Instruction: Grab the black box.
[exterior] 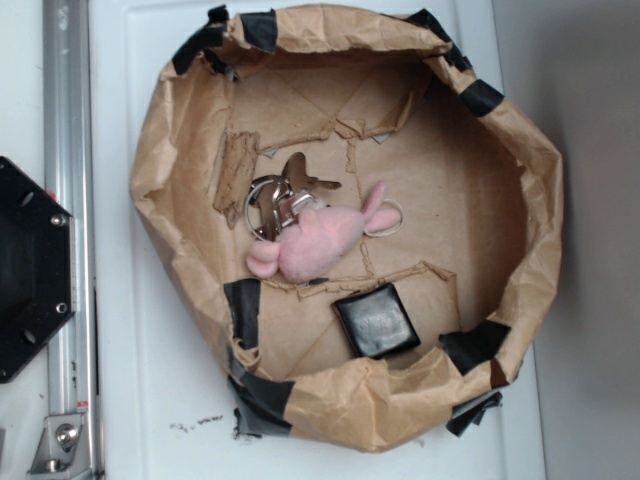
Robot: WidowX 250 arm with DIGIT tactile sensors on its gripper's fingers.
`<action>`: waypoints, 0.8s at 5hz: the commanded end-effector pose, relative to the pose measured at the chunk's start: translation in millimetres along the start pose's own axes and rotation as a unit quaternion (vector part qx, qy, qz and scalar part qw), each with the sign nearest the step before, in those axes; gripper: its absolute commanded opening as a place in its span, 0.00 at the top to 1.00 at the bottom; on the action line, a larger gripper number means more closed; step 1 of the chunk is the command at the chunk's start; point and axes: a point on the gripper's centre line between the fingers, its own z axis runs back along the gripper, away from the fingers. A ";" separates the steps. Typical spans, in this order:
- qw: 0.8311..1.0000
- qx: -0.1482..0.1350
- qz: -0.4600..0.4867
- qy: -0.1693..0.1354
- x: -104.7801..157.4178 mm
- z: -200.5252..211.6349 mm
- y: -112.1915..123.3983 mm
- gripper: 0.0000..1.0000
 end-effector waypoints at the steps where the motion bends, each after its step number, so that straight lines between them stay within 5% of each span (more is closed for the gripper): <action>1: 1.000 0.000 0.000 0.000 0.0 0.0 0.0 0.00; 4: 0.987 0.001 -0.158 -0.031 116.2 -50.5 -17.3 0.00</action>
